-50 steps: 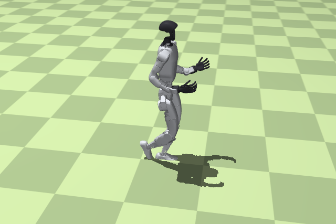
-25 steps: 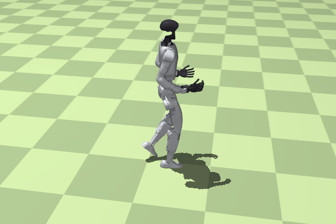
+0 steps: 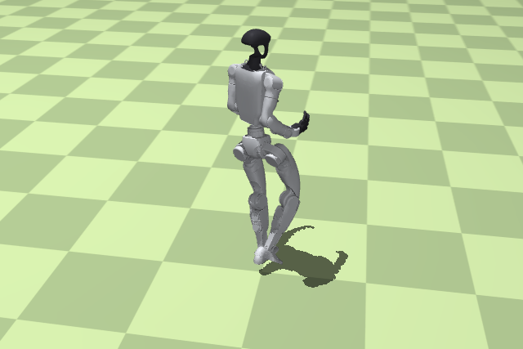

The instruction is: Walk run

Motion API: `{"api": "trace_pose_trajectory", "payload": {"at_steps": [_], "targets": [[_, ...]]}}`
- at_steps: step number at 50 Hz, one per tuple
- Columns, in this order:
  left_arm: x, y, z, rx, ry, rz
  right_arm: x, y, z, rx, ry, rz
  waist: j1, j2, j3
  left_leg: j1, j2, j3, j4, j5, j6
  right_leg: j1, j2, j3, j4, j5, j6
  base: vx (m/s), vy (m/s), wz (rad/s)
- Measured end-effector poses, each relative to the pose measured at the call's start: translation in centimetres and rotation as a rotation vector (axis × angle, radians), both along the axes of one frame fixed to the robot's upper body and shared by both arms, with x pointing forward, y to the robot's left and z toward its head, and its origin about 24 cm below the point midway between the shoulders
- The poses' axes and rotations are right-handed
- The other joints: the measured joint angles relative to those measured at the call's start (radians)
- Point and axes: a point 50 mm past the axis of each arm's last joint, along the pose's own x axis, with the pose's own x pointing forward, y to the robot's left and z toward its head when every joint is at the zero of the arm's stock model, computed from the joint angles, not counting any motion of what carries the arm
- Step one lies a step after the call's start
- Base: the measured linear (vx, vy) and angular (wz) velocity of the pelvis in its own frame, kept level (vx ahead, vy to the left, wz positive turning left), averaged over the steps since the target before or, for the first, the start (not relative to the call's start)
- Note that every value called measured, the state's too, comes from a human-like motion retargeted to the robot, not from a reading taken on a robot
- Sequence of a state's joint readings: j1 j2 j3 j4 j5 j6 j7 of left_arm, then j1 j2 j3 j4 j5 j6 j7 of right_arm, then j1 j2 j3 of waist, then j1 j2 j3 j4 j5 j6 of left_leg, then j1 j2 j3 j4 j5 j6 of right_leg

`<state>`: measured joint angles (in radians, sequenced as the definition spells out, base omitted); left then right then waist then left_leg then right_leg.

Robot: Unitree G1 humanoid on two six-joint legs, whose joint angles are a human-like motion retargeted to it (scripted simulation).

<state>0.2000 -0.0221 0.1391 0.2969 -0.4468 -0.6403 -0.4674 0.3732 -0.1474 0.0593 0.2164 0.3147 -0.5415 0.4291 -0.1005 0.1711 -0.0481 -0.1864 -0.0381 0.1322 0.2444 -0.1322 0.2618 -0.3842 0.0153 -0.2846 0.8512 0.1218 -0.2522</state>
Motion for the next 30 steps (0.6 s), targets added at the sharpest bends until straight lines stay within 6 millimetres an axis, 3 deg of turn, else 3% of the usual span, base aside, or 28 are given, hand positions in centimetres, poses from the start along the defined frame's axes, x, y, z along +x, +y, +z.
{"api": "trace_pose_trajectory", "payload": {"at_steps": [2,6,8,12,13,15,17,18,20,21,22,24,27,30], "targets": [[0.6,-1.0,0.4,0.012,-0.020,-0.090,-1.3,-0.2,-0.7,0.026,0.047,-0.046,-0.059,0.023,-0.011,0.027,-0.032,-0.113,-0.015,0.039,0.000,-0.034,-0.028,0.014,-0.146,-0.026,0.032,0.72,0.24,3.93],[2.0,-1.9,1.6,0.070,-0.077,-0.204,-2.7,0.1,-1.1,0.045,0.086,-0.094,-0.153,-0.020,-0.023,0.097,-0.152,-0.376,-0.033,0.089,0.000,-0.053,0.005,0.228,-0.512,0.006,0.209,0.65,-0.03,3.69],[2.5,-1.9,2.0,0.097,-0.090,-0.235,-2.6,0.3,-1.1,0.042,0.084,-0.084,-0.164,-0.069,-0.016,0.150,-0.215,-0.464,-0.023,0.087,0.000,-0.061,-0.018,0.349,-0.656,0.005,0.295,0.78,-0.13,2.49],[2.6,-1.6,1.7,0.133,-0.079,-0.255,-0.8,0.6,-0.5,0.017,0.045,-0.015,-0.116,-0.162,0.024,0.288,-0.300,-0.541,-0.008,0.102,0.000,-0.055,-0.051,0.382,-0.818,-0.040,0.514,0.98,-0.13,1.23],[2.2,-1.3,1.5,0.132,-0.068,-0.239,-0.2,0.7,-0.3,0.005,0.027,0.014,-0.105,-0.167,0.032,0.323,-0.302,-0.543,-0.001,0.117,0.000,-0.041,-0.039,0.361,-0.825,-0.050,0.514,0.87,0.06,0.79],[1.4,-1.2,0.8,0.106,-0.045,-0.192,1.3,0.6,0.5,-0.042,-0.016,0.074,-0.108,-0.172,0.036,0.371,-0.331,-0.527,0.015,0.198,0.000,-0.005,-0.030,0.481,-0.796,0.013,0.514,0.83,0.31,1.26],[0.3,-1.3,-0.2,0.062,-0.001,-0.161,2.3,0.4,1.3,-0.099,-0.060,0.122,-0.146,-0.141,0.021,0.356,-0.323,-0.498,0.127,0.337,-0.078,0.010,-0.034,0.444,-0.729,-0.026,0.447,0.97,0.18,2.13],[-0.3,-1.3,-0.7,0.038,0.021,-0.151,2.7,0.4,1.6,-0.127,-0.083,0.143,-0.166,-0.114,0.011,0.314,-0.324,-0.462,0.219,0.437,-0.146,0.009,-0.021,0.458,-0.677,-0.084,0.432,0.87,0.07,2.65],[-1.3,-2.0,-2.0,-0.001,0.077,-0.190,2.9,-0.3,2.2,-0.168,-0.113,0.113,-0.193,-0.075,-0.006,0.185,-0.219,-0.304,0.431,0.565,-0.330,0.019,-0.031,0.433,-0.614,-0.168,0.410,0.84,-0.02,3.16],[-1.8,-2.4,-2.5,-0.009,0.105,-0.211,2.9,-0.5,2.2,-0.178,-0.114,0.092,-0.188,-0.082,-0.019,0.142,-0.166,-0.222,0.504,0.593,-0.440,0.043,-0.059,0.375,-0.621,-0.186,0.400,0.71,-0.13,2.84],[-2.3,-2.7,-3.0,-0.017,0.128,-0.223,2.9,-0.5,2.2,-0.187,-0.116,0.075,-0.174,-0.095,-0.028,0.103,-0.132,-0.145,0.565,0.607,-0.511,0.068,-0.094,0.313,-0.630,-0.200,0.392,0.57,-0.14,1.93],[-3.2,-2.5,-3.4,-0.030,0.151,-0.208,3.3,-0.3,2.3,-0.207,-0.126,0.055,-0.107,-0.147,-0.027,0.036,-0.148,-0.038,0.638,0.538,-0.473,0.120,-0.163,0.219,-0.657,-0.207,0.379,0.68,-0.02,1.06],[-4.2,-1.9,-3.9,-0.048,0.173,-0.159,4.1,-0.2,2.9,-0.241,-0.161,0.018,-0.028,-0.184,0.002,-0.113,-0.176,0.013,0.706,0.357,-0.388,0.196,-0.164,0.195,-0.701,-0.210,0.345,0.56,0.07,1.29],[-4.8,-1.0,-4.0,-0.054,0.185,-0.104,4.6,-0.2,3.7,-0.210,-0.205,-0.009,0.031,-0.200,0.017,-0.242,-0.090,0.138,0.682,0.186,-0.289,0.272,-0.180,0.043,-0.750,-0.224,0.339,0.64,-0.03,1.47]]}}
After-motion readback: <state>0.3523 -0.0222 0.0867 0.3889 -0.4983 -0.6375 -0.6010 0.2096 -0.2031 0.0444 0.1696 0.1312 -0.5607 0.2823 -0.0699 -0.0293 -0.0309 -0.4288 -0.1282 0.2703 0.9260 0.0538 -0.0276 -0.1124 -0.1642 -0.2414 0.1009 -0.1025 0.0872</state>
